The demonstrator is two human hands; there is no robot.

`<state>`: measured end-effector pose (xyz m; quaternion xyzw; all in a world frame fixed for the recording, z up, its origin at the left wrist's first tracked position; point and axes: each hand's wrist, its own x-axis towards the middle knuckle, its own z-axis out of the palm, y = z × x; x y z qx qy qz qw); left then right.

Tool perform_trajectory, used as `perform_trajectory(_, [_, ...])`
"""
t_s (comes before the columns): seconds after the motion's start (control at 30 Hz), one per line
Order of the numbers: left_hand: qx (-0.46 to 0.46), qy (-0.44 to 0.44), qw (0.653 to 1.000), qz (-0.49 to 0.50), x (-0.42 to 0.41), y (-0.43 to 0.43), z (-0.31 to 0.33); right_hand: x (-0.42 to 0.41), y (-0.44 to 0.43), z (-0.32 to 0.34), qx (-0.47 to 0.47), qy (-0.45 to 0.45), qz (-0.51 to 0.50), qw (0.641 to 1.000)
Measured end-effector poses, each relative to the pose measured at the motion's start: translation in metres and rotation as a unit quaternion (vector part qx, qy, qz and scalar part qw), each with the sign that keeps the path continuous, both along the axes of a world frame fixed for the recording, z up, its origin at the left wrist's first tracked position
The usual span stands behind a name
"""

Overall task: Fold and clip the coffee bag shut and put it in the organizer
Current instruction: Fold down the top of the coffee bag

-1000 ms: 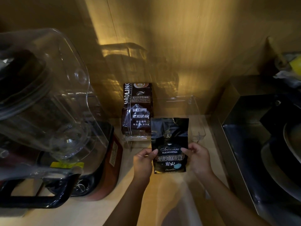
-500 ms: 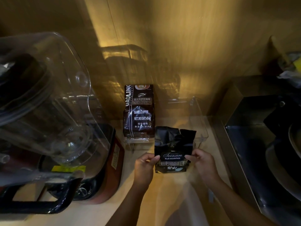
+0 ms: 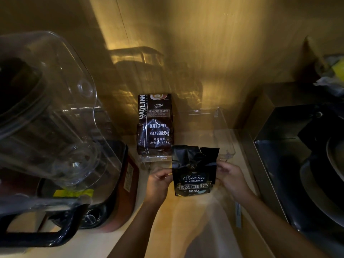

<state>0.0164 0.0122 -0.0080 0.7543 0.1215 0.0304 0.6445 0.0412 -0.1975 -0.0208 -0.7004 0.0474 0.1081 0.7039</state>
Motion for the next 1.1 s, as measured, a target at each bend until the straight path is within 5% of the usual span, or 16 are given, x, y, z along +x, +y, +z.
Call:
perform_trajectory(0.17, [0.064,-0.012,0.997,-0.027,0.003,0.001,0.005,0.009,0.001,-0.002,-0.073,-0.064,-0.006,0.995])
perform_trajectory(0.33, [0.241,-0.041,0.969,0.045,-0.002,-0.009,-0.005,0.009,0.007,-0.003,-0.124,-0.108,-0.053,0.985])
perform_trajectory(0.47, [0.120,0.033,0.983,0.134,0.000,-0.025,-0.006,0.009,0.006,-0.008,-0.084,-0.074,-0.102,0.989])
perform_trajectory(0.6, [-0.054,0.089,0.989,0.102,0.001,-0.021,-0.004,0.006,0.008,-0.007,-0.052,-0.041,-0.103,0.992])
perform_trajectory(0.7, [-0.071,0.080,0.994,0.024,0.000,-0.012,0.002,0.006,0.002,0.001,-0.052,-0.021,-0.047,0.997])
perform_trajectory(0.87, [-0.156,0.061,0.982,-0.086,-0.010,-0.004,0.002,-0.004,-0.002,0.010,0.103,0.078,-0.021,0.991])
perform_trajectory(1.1, [-0.135,0.121,0.978,-0.100,-0.007,-0.019,-0.012,-0.018,-0.006,0.017,0.191,0.108,0.150,0.964])
